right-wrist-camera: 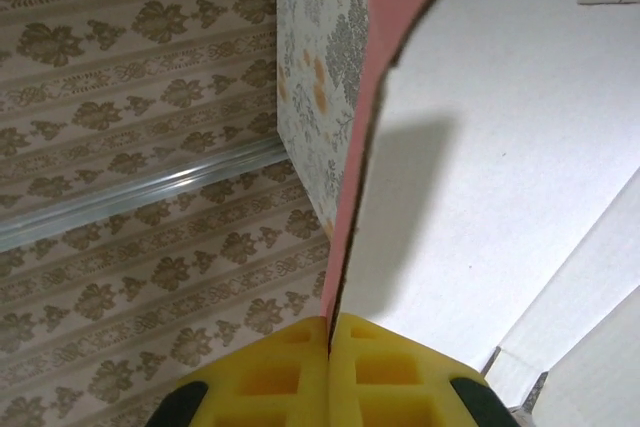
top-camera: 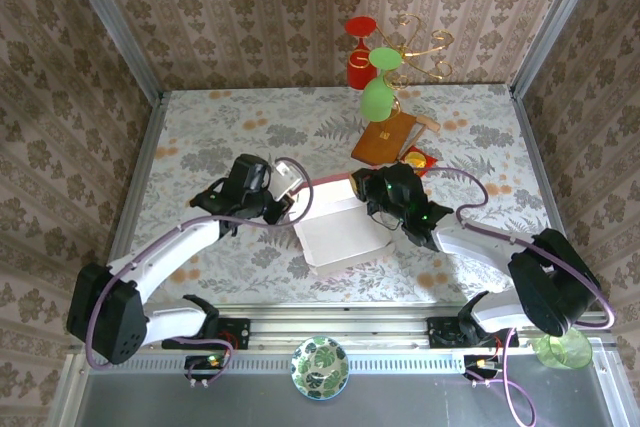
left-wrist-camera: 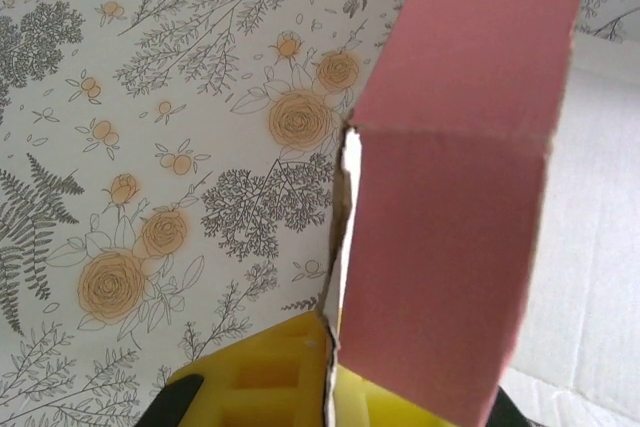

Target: Fold the paper box

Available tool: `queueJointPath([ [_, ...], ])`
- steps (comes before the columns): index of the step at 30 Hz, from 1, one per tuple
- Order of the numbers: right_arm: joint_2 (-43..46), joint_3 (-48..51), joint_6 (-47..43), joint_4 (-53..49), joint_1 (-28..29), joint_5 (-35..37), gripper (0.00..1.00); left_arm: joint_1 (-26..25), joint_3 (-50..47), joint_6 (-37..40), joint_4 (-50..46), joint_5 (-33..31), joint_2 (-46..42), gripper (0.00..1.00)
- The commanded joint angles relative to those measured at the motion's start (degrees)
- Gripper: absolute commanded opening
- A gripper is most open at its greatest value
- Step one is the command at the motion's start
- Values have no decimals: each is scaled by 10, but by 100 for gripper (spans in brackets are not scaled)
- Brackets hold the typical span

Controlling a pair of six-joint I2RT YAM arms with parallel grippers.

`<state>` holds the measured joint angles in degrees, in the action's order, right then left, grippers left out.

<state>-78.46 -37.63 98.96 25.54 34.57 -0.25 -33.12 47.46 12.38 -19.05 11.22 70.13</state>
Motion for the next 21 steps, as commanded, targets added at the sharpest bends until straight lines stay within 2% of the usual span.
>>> queueJointPath([
  [1, 19, 21, 3, -5, -8, 35, 0, 13, 42, -40, 2, 10, 1, 31],
  [4, 15, 30, 7, 25, -11, 55, 0, 15, 70, -136, -8, 5, -13, 46],
  [7, 1, 33, 16, 46, -14, 69, 0, 18, 97, -272, -47, -30, -39, 53],
  [9, -9, 32, 24, 58, -13, 74, 0, 29, 105, -385, -68, -32, -54, 55],
  [13, -45, 18, 34, 74, -13, 75, 0, 27, 113, -577, -35, 8, -51, 51],
  [16, -58, 7, 35, 78, -14, 73, 0, 19, 141, -654, -24, 0, -20, 49],
  [21, -73, -1, 43, 78, -14, 68, 0, 14, 198, -668, -58, 19, 50, 45],
])
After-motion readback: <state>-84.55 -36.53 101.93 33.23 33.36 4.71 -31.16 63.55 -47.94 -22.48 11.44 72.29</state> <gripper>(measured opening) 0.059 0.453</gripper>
